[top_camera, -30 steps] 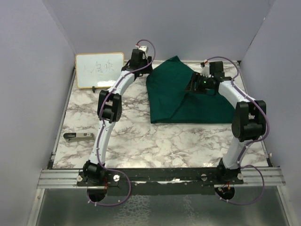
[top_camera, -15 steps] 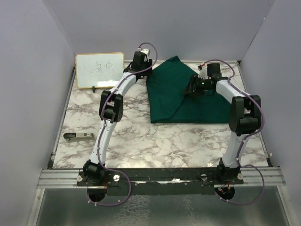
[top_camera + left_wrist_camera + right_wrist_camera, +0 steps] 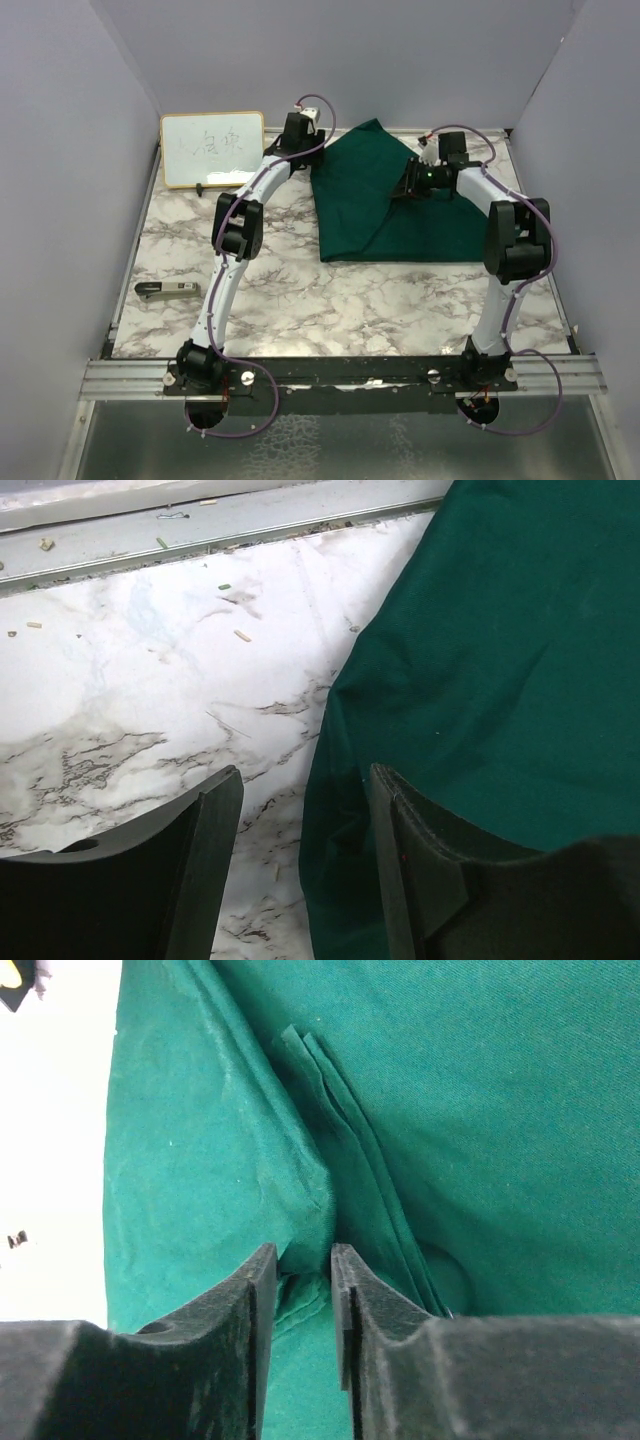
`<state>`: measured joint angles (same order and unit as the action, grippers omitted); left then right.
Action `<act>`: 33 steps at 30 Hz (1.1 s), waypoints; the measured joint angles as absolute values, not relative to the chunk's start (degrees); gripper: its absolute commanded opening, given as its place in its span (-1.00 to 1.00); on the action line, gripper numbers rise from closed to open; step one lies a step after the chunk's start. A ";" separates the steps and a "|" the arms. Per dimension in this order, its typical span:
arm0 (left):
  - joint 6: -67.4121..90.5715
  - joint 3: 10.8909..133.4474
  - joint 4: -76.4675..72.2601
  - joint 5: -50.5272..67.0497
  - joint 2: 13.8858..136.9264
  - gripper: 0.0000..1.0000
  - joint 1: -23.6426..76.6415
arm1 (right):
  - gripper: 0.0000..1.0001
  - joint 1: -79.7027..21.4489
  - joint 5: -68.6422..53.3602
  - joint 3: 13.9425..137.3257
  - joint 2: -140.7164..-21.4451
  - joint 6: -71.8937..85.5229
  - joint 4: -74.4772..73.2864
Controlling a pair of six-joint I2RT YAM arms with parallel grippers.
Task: Prepare the surgical pack
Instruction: Pack the surgical kit at the center of the board.
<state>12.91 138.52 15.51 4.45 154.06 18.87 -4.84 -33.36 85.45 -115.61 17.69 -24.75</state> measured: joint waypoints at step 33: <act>5.41 140.22 18.02 -3.29 155.59 -0.22 20.80 | -0.99 -4.47 -31.64 79.09 -107.98 18.83 -22.26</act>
